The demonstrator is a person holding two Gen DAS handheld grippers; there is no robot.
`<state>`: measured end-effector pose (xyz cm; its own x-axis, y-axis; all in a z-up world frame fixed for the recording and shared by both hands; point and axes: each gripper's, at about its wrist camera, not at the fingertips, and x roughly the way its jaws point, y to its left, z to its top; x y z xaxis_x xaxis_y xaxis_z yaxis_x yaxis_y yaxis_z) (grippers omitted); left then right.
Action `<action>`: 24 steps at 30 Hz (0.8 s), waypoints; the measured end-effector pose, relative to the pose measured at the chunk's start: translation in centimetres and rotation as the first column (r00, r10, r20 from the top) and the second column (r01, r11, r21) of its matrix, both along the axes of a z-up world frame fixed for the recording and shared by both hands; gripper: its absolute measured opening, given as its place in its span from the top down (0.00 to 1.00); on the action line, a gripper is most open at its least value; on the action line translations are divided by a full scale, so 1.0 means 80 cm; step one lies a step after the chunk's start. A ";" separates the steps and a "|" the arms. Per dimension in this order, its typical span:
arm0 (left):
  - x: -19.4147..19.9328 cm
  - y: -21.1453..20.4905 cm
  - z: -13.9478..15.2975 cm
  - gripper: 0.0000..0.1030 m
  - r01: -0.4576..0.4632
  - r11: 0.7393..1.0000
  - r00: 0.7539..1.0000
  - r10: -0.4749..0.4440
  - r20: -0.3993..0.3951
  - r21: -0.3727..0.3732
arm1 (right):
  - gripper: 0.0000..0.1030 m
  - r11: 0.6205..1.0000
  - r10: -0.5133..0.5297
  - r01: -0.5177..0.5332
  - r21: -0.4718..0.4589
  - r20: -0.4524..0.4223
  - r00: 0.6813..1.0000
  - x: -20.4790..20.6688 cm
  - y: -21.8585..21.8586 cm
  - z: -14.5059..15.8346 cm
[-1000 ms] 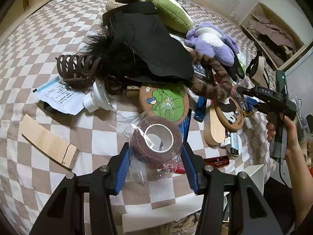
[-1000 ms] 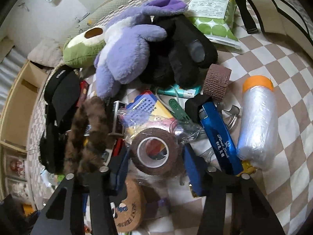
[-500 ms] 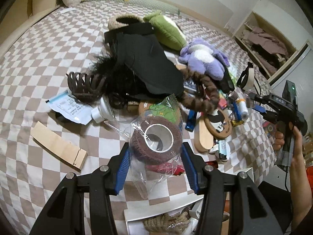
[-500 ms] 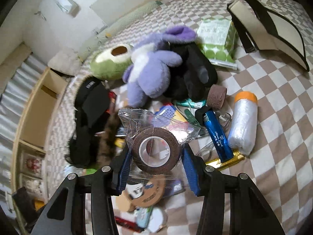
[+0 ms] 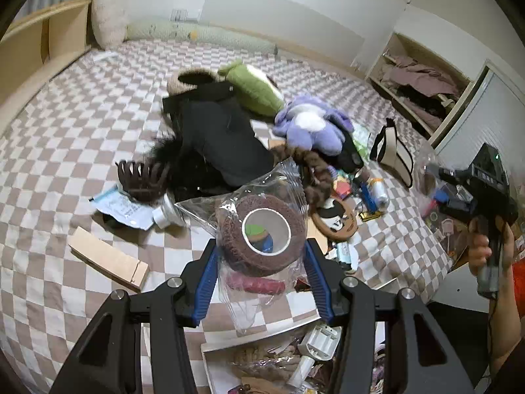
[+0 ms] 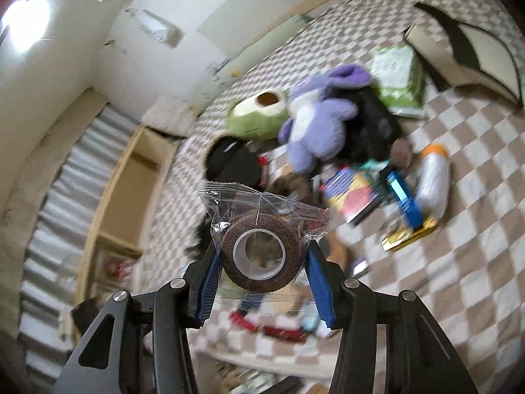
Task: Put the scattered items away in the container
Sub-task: 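Lift the bagged tape roll with the left tool and carry it to the white box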
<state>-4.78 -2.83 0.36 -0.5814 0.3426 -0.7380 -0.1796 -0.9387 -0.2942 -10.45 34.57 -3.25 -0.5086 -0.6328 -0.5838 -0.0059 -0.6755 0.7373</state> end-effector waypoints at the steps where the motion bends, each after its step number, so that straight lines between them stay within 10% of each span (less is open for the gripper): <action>1: 0.003 0.002 0.003 0.51 0.009 1.000 1.000 -0.009 -0.010 0.000 | 0.51 1.000 0.013 -0.013 -0.017 -0.002 1.000 0.005 -0.002 0.002; 11: 0.026 0.040 0.015 0.51 0.160 0.986 0.986 -0.158 -0.052 0.038 | 0.50 0.971 0.196 -0.186 -0.150 0.056 0.979 0.051 -0.046 -0.010; 24: 0.043 0.098 -0.014 0.51 0.307 0.951 0.951 -0.308 0.034 0.027 | 0.50 0.912 0.398 -0.410 0.020 0.203 0.895 0.097 -0.106 -0.058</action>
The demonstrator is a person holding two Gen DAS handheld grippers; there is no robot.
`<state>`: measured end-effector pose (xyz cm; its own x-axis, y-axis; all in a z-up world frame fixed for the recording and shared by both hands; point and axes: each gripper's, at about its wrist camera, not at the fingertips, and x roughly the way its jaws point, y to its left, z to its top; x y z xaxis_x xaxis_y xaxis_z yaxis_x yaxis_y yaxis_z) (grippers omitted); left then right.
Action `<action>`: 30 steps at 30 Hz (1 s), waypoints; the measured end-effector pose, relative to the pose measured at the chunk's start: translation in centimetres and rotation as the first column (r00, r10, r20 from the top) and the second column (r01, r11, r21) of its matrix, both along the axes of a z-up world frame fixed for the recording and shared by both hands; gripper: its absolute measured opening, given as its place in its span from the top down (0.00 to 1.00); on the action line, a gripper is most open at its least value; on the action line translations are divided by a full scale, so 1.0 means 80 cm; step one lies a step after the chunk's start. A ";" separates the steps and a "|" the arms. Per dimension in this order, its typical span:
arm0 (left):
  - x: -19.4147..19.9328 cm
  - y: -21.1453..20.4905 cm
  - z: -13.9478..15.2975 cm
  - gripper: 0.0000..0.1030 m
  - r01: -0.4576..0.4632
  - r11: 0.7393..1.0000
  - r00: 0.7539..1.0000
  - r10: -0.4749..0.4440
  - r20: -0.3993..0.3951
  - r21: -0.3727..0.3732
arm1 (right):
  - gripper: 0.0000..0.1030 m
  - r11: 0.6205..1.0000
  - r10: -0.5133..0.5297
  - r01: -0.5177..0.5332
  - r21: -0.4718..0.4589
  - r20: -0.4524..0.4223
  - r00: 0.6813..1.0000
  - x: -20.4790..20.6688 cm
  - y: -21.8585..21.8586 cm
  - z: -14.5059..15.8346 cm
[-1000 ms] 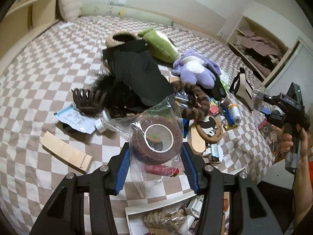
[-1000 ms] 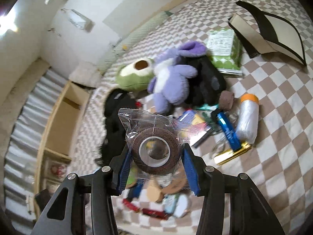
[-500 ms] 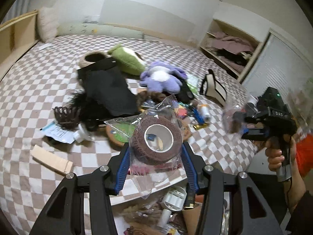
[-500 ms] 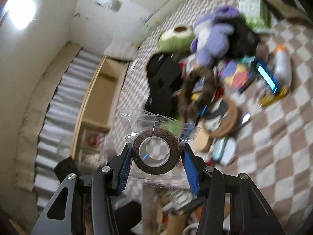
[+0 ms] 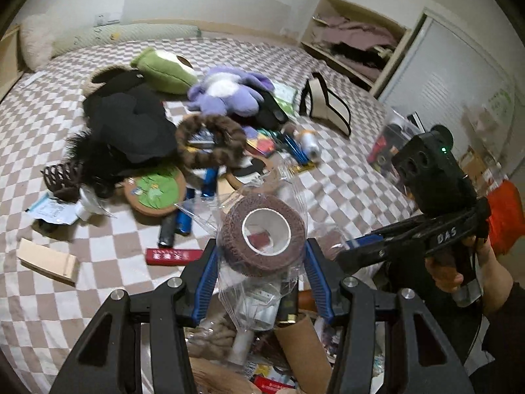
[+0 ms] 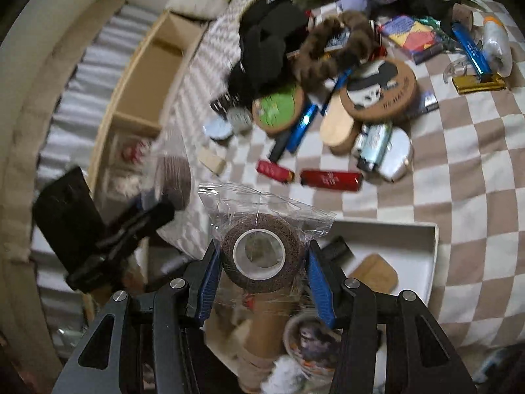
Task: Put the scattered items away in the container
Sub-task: 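Lift the bagged tape roll with the left tool and carry it to the white box, then lower the bagged tape roll into the white box and open the left tool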
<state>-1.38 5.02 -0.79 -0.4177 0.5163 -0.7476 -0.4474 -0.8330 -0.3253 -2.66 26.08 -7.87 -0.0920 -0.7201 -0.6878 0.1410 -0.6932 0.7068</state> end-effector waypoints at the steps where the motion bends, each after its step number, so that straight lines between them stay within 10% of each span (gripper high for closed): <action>1: 0.001 0.003 -0.002 0.51 0.008 1.000 1.000 -0.008 0.005 -0.001 | 0.50 1.000 0.012 -0.012 0.019 0.004 1.000 0.002 -0.001 -0.003; 19: 0.015 0.066 -0.042 0.51 0.150 0.988 0.984 -0.148 0.102 -0.021 | 0.50 0.925 0.121 -0.108 0.363 -0.013 0.993 0.044 0.019 -0.036; 23: 0.015 0.074 -0.047 0.51 0.163 0.986 0.981 -0.159 0.113 -0.027 | 0.29 0.908 0.154 -0.116 0.403 -0.062 0.986 0.054 0.018 -0.027; 30: 0.012 0.088 -0.056 0.51 0.187 0.982 0.975 -0.181 0.132 -0.031 | 0.27 0.878 0.233 -0.163 0.449 -0.105 0.967 0.064 0.010 -0.014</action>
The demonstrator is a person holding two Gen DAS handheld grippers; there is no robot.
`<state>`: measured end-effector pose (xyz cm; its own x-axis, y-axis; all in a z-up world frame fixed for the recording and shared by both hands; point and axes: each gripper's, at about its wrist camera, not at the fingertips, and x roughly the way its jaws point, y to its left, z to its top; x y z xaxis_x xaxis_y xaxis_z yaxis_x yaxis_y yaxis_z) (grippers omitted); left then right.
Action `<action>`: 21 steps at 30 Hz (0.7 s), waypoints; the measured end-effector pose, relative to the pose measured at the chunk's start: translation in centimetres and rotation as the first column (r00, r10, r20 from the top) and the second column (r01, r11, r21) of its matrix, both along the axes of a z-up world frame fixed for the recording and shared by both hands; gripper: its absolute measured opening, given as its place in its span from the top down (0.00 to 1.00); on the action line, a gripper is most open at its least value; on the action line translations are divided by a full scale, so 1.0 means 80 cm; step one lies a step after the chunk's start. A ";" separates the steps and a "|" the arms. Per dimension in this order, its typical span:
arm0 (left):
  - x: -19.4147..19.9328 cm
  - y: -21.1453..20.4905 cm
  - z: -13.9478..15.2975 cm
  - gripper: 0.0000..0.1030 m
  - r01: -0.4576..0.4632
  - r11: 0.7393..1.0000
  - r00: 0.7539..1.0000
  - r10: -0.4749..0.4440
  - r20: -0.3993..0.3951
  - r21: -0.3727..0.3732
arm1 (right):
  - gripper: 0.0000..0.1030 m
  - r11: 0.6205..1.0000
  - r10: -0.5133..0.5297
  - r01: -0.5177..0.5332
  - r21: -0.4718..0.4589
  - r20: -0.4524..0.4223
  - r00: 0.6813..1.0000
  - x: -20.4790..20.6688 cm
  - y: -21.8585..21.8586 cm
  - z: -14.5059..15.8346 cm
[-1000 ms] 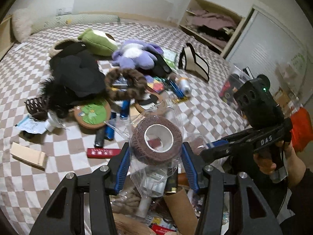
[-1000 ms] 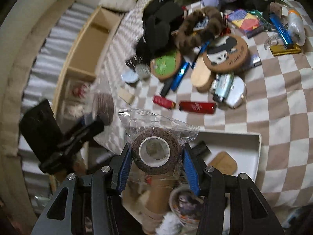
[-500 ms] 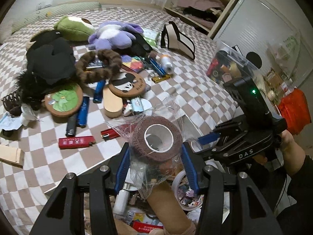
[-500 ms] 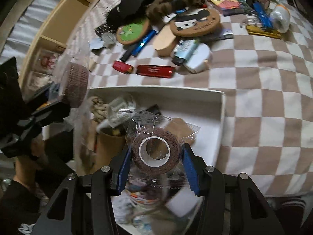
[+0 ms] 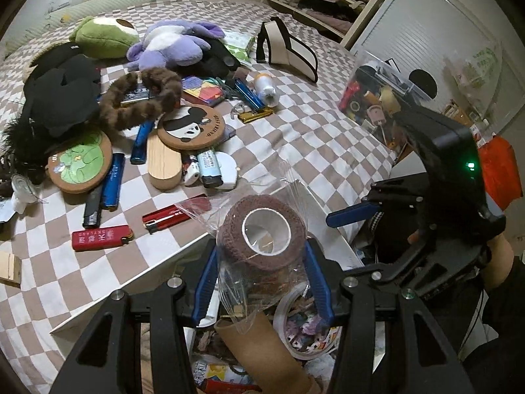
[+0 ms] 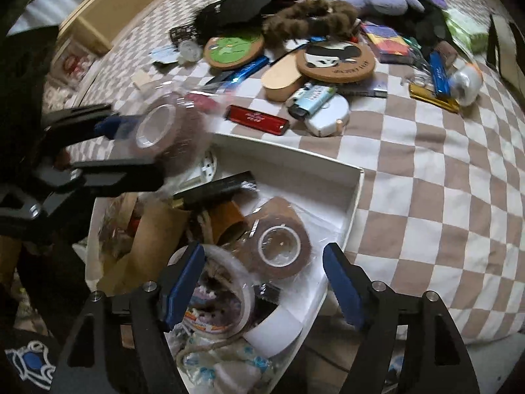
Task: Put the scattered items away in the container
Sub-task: 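Lower the bagged tape roll into the white box and open the left tool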
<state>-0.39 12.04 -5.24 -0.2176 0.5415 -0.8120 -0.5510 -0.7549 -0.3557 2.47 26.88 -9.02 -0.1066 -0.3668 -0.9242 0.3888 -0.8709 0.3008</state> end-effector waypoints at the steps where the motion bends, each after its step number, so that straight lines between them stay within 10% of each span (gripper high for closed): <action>1: 0.000 0.003 -0.003 0.51 0.007 1.000 1.000 -0.007 0.006 -0.004 | 0.27 1.000 0.012 -0.012 -0.001 -0.001 1.000 0.001 0.000 0.001; 21: 0.001 0.046 -0.050 0.50 0.097 0.993 0.989 -0.089 0.119 -0.061 | 0.27 0.994 0.107 -0.107 -0.009 -0.010 0.994 0.013 -0.009 0.001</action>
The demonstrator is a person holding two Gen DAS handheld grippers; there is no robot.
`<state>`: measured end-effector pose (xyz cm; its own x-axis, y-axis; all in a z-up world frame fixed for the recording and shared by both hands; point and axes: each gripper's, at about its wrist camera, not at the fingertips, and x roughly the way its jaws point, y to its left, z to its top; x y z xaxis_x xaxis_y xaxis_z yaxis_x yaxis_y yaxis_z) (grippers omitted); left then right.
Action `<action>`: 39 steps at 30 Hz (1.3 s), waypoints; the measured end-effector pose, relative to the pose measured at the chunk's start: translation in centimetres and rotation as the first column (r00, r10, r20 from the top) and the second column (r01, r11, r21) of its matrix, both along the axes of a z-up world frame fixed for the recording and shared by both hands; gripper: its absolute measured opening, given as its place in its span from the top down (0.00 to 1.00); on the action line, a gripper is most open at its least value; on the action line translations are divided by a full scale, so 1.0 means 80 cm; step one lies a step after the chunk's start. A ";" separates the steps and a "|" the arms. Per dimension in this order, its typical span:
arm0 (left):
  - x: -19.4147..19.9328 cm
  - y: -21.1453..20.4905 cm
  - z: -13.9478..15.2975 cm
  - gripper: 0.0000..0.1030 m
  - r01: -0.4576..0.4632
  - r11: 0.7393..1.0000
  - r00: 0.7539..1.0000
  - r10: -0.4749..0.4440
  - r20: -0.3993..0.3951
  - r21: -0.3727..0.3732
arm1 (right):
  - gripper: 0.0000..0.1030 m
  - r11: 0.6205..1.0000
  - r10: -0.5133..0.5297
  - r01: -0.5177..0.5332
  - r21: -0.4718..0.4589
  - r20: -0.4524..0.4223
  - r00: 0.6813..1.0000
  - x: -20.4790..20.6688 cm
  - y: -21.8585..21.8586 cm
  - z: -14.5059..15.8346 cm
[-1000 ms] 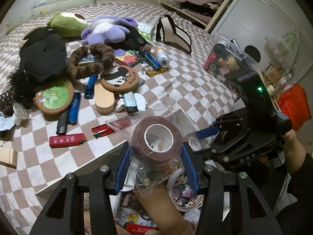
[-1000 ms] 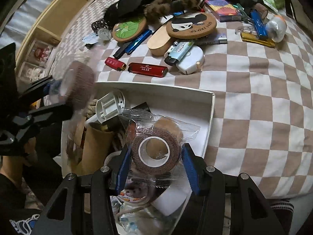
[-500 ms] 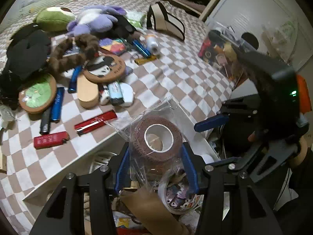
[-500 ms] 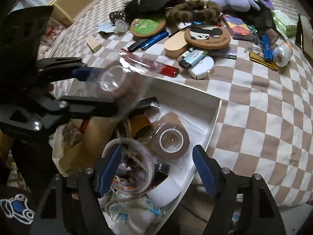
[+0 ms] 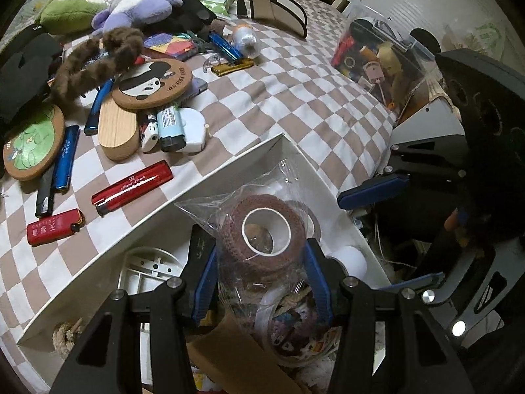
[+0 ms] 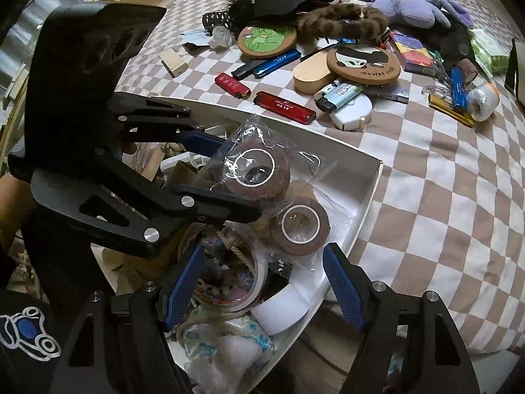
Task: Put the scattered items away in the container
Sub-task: 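Lower the bagged tape roll into the white box and open the left tool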
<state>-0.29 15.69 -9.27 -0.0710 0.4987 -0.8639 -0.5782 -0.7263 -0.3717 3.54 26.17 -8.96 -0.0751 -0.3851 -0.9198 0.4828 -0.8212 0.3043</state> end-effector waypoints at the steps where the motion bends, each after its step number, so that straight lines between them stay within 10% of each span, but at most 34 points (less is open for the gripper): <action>1: -0.001 -0.001 -0.001 0.49 -0.007 1.000 1.000 0.007 0.005 0.001 | 0.27 1.000 0.000 0.000 0.000 0.000 1.000 0.000 0.000 0.000; 11: -0.003 -0.007 -0.001 0.28 -0.045 0.999 0.999 0.045 0.025 -0.014 | 0.27 0.999 0.038 -0.038 0.000 -0.007 0.999 0.004 -0.008 0.003; 28: -0.015 -0.059 0.025 0.25 -0.158 0.987 0.987 0.158 -0.011 0.013 | 0.36 0.994 0.089 -0.096 -0.056 -0.115 0.989 -0.002 -0.031 0.035; 39: -0.012 -0.079 0.027 0.25 -0.184 0.983 0.983 0.184 -0.014 0.011 | 0.43 0.993 0.099 -0.100 -0.058 -0.035 0.995 -0.022 -0.062 0.007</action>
<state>-1.28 9.41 -7.12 -0.1754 0.4841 -0.8573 -0.4409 -0.8172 -0.3712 1.80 21.24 -8.41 -0.0630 -0.4465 -0.8926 0.5715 -0.7493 0.3345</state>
